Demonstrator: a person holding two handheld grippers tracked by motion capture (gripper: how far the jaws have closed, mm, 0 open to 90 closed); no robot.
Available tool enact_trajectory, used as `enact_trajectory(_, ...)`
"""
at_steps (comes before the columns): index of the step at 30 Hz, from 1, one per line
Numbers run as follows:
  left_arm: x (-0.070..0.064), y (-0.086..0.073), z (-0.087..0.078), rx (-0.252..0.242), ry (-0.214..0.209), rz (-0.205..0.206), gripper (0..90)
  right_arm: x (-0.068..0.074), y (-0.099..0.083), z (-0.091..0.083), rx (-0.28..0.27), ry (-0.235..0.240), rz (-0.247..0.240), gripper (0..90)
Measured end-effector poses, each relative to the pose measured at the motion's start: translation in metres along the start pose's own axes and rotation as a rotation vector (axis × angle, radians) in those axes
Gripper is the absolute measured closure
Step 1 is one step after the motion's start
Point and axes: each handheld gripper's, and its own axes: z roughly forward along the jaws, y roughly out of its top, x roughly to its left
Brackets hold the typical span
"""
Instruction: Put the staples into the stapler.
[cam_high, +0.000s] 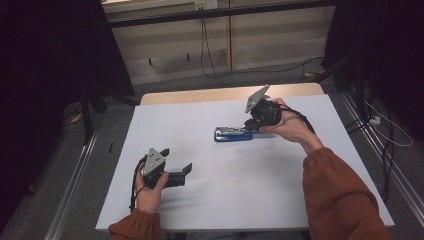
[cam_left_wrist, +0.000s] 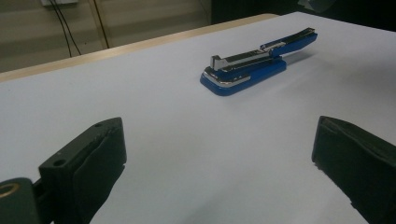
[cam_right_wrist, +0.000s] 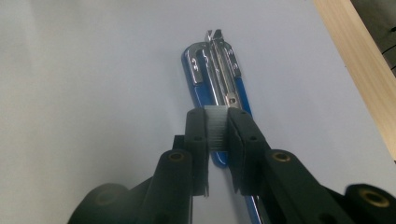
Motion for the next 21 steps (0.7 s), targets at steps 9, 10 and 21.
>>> enact_trajectory(9, 0.0, 0.0, 0.0, 0.005, -0.004, 0.004, 3.1, -0.005, 0.009, 0.007, -0.004, 0.006, 0.001, 79.3)
enact_trajectory(10, 0.0, 0.0, 0.0, 0.005, -0.004, 0.004, 3.1, -0.006, 0.009, 0.009, -0.001, 0.003, -0.002, 79.3)
enact_trajectory(21, 0.0, 0.0, 0.0, 0.008, -0.005, 0.007, 3.1, -0.013, 0.02, 0.029, -0.002, 0.035, -0.005, 79.3)
